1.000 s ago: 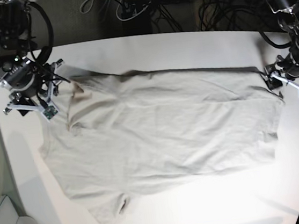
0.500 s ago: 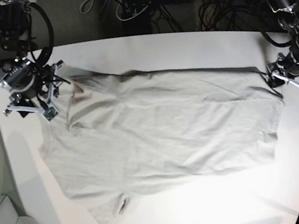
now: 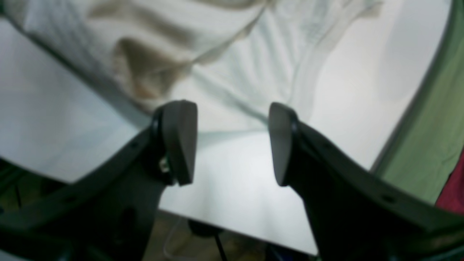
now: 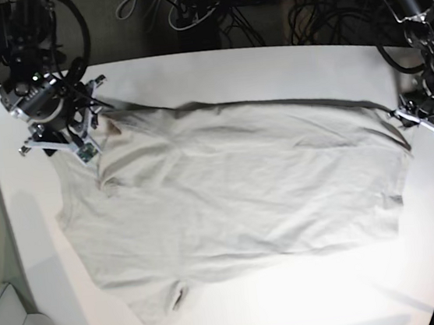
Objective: Layout the t-shirt on the table in an organized manner, then fold the t-shirt properly
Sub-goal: 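Release the shirt with the right gripper and regrasp the shoulder corner, then pull the shoulder corner with the right gripper away from the left gripper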
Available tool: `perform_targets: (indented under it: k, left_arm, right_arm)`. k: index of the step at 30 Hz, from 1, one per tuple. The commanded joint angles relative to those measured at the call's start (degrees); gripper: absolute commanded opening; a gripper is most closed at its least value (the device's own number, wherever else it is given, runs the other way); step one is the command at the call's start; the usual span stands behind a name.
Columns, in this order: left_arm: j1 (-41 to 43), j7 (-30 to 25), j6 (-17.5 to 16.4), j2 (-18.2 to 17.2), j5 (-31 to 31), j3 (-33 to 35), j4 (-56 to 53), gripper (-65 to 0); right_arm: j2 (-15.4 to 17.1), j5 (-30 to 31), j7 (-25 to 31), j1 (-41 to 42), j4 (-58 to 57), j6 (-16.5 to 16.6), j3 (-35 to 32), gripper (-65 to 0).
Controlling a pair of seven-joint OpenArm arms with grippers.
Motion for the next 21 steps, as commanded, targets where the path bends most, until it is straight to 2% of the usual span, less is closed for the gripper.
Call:
perform_targets:
  k: [1,8,21]
  left_arm:
    - [-0.7,-0.8,0.2,-1.3,-0.3,-0.3,1.0,-64.7]
    - [-0.8,-0.7,0.2,-1.3,-0.3,-0.3,0.9,-64.7]
    - [-0.5,-0.7,0.2,-1.5,-0.3,-0.3,0.8,-64.7]
  right_arm:
    - [0.2,0.8,1.1,-0.4,1.1,-0.2,-1.2,-36.2]
    - [0.0,0.8,1.1,-2.3,1.2,-0.2,-5.7,-36.2]
    - [-1.3,0.8,1.5,1.7,-1.1,-0.2,-6.1,-36.7]
